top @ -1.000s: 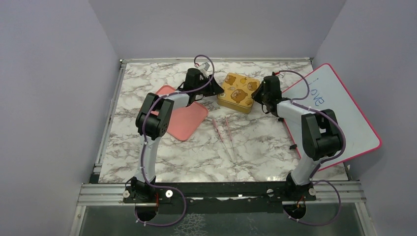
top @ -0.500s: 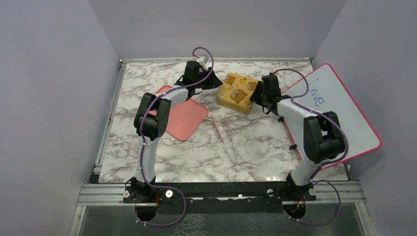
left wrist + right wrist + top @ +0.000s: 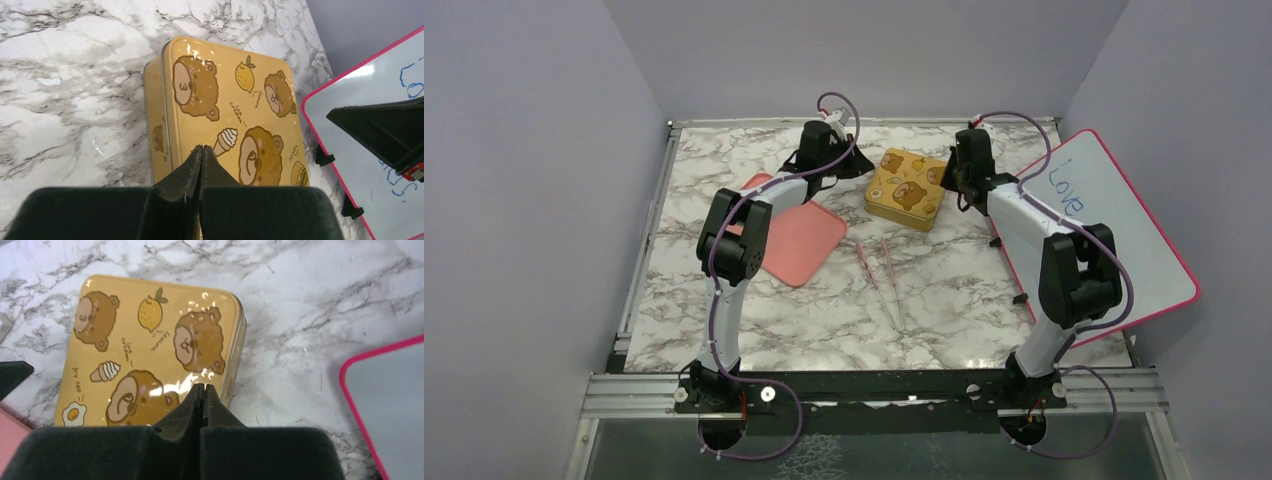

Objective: Pack the chocolate
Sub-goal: Close the box lid on the packing box.

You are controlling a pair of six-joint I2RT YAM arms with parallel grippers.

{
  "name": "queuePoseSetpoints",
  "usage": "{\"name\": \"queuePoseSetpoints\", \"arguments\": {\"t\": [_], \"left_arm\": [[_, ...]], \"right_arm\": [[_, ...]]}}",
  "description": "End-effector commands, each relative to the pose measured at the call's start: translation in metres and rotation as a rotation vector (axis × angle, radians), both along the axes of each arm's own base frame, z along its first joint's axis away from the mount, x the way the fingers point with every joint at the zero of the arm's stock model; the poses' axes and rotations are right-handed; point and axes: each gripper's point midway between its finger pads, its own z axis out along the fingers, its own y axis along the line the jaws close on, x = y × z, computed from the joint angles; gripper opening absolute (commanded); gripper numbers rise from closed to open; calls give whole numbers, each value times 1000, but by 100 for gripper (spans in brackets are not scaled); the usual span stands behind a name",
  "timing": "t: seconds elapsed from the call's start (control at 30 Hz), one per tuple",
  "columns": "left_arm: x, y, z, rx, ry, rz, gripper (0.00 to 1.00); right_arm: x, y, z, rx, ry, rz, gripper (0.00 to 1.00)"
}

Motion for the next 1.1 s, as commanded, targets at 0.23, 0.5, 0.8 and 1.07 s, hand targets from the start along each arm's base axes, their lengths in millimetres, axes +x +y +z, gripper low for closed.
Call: {"name": "queuePoseSetpoints", "arguments": {"t": [0.23,0.5,0.8,1.07], "left_arm": [[-10,-18,-22,-20,4,-72,0],[-12,-17,-51,-8,55,-82,0],[-6,-27,-14,-70,20,-101,6],[4,-13,-11,10,0,-51,38]], "right_arm": [[41,-4,-28,-129,27,0,1],[20,-12,-70,-138,168,-51,1],[24,-6,6,-108,25,2,1],[2,-6,1,-60,49,-5,39]]}}
